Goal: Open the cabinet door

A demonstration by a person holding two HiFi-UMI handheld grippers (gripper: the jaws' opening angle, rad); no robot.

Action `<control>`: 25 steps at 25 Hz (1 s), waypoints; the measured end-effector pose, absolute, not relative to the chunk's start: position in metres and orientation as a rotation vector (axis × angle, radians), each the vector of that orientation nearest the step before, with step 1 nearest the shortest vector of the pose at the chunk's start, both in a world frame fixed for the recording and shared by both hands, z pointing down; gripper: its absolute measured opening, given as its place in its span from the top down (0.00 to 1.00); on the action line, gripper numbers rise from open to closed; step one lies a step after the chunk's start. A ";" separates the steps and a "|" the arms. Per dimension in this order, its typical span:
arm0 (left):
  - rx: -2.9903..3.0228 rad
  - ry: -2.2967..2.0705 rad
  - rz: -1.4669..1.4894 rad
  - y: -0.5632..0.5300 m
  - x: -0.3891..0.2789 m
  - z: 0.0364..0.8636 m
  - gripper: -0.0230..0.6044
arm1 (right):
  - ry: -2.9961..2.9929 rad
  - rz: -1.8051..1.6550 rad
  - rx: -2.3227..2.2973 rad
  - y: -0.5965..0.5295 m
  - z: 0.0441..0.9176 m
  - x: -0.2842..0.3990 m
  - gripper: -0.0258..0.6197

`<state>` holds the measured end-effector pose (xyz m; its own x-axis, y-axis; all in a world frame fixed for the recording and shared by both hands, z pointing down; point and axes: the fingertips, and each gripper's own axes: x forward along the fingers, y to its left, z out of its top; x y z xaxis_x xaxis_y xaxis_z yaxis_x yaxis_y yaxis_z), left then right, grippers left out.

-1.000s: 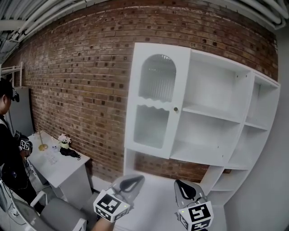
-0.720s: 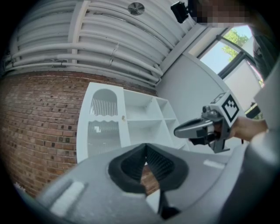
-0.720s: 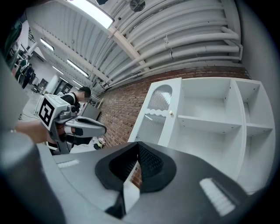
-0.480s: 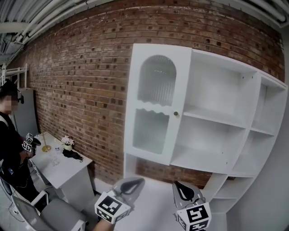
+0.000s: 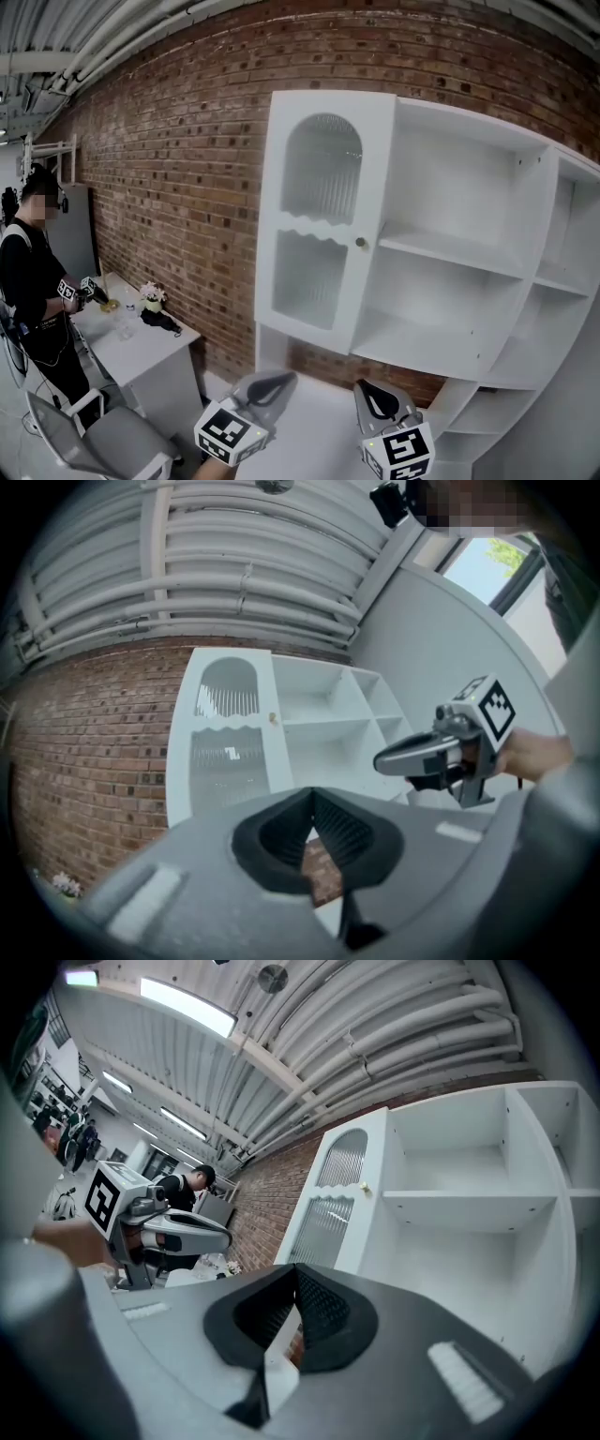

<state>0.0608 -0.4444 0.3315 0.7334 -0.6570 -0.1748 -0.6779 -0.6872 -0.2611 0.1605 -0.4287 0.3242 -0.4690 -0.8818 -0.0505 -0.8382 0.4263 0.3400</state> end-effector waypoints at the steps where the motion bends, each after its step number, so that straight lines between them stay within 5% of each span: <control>1: -2.624 1.053 0.093 -0.446 0.063 0.332 0.96 | -2.545 -0.485 1.531 -0.431 0.325 0.164 0.95; 25: -2.646 1.007 0.122 -0.516 0.067 0.334 0.96 | -2.498 -0.441 1.578 -0.499 0.337 0.173 0.95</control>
